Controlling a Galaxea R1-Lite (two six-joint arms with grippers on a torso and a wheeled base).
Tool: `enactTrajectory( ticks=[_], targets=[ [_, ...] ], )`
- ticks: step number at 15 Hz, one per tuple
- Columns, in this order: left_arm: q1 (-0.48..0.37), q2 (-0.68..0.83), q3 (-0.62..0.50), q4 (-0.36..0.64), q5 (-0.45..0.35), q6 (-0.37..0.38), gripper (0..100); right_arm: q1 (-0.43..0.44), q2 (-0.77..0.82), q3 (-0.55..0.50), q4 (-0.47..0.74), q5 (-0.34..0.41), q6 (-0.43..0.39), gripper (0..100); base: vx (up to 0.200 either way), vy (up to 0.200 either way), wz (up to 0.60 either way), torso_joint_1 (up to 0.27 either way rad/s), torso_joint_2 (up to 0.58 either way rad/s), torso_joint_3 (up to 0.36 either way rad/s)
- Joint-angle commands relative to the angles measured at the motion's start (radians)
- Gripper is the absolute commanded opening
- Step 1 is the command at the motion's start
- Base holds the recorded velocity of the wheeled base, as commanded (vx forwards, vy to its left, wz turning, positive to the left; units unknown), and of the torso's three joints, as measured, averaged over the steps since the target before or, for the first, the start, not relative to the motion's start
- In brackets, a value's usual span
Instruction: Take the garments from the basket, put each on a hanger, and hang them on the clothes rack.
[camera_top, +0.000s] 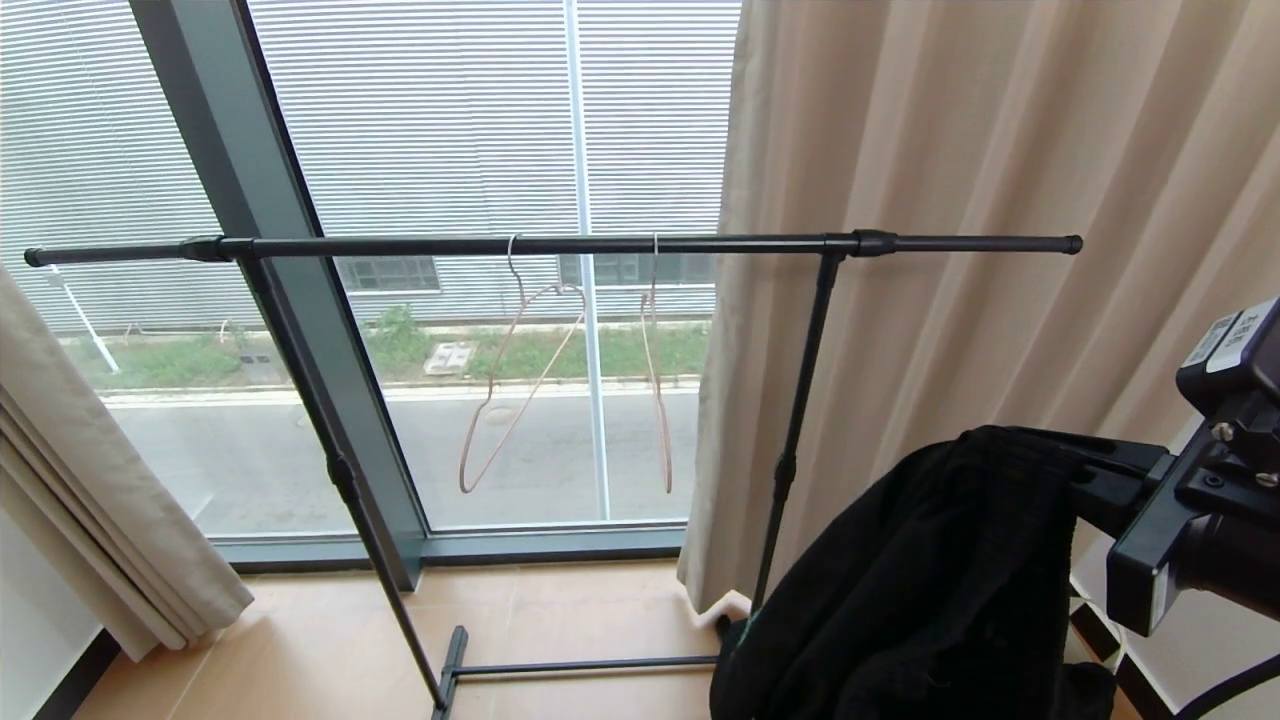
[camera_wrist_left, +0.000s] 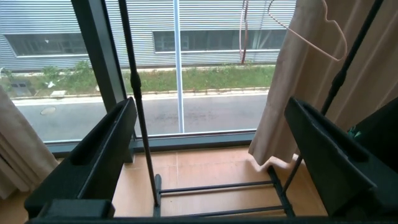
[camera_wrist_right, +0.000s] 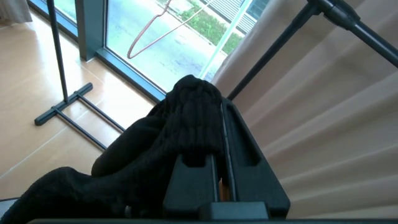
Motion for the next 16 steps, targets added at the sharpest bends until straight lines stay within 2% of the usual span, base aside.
enactTrajectory(
  ticks=[1,12,16],
  targets=[
    [0.0,-0.001,0.0,0.0,0.0,0.0,100,0.0,0.0,0.001,0.0,0.0,0.0,0,-0.2,0.0,0.0,-0.002,0.0,-0.002],
    [-0.001,0.003,0.0,0.003,-0.003,0.015,100,0.001,-0.001,0.027,0.001,-0.003,-0.002,0,0.0,0.0,0.0,0.0,0.0,0.0],
    [-0.021,0.242,0.0,0.006,-0.003,0.057,100,0.006,0.019,0.004,0.006,0.001,-0.005,0,0.0,0.0,0.0,0.0,0.0,0.0]
  ],
)
